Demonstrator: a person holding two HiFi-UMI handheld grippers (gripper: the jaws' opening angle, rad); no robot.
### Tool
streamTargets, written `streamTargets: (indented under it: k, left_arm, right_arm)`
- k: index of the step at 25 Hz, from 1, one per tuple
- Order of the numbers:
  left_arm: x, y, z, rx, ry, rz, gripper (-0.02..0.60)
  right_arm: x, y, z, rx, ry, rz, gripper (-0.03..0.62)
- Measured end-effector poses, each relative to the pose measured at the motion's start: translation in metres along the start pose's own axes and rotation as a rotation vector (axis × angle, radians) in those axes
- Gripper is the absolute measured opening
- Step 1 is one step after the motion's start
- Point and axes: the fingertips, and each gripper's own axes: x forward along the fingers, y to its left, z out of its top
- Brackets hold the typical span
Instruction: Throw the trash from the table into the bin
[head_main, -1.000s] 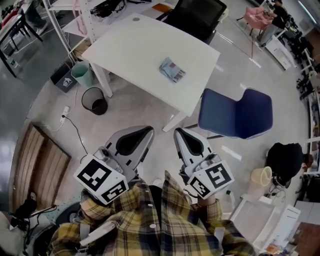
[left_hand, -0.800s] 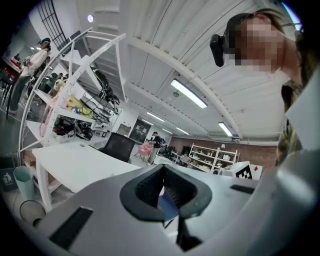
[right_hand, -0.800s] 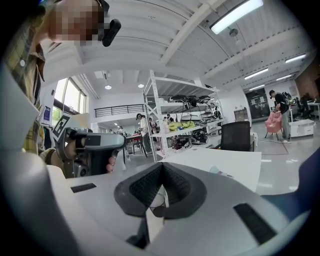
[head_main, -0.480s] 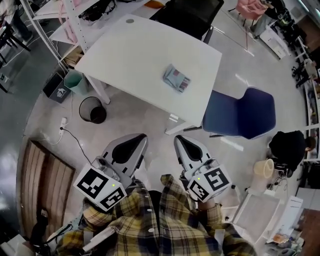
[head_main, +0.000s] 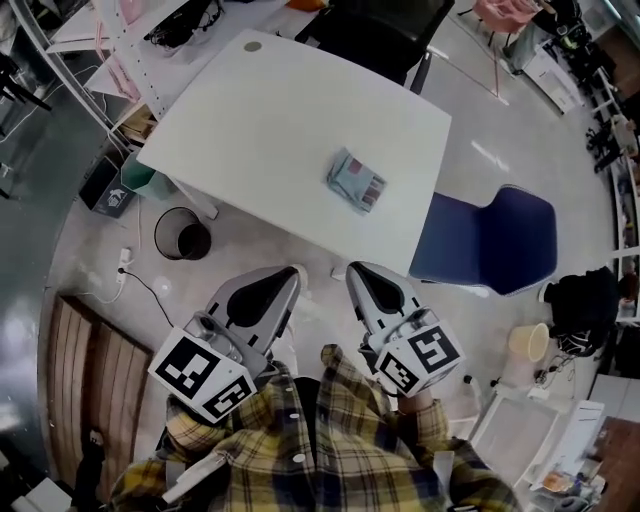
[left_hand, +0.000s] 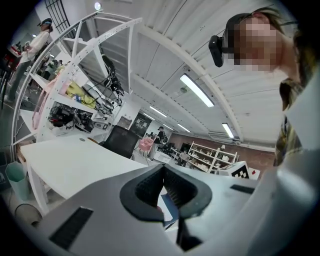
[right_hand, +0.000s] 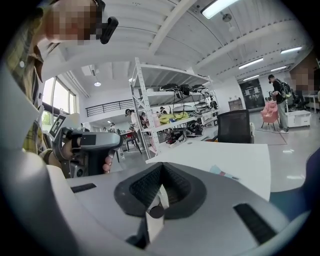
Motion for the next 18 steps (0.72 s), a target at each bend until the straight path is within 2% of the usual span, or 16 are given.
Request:
streamTargets:
  k: [10,18]
  left_arm:
    - [0.078,0.054,0.068,0.049,-0.027,0.023,0.008]
    - [0.128,0.082,0.089,0.07,-0.019,0.016,0.008]
  right_arm:
    - [0.076,-0.071,0.062,-0.012,-0.034,0.032,-0.002]
    - [0.103,-0.122,0.083,-0.023,-0.044,0.003,-0.002]
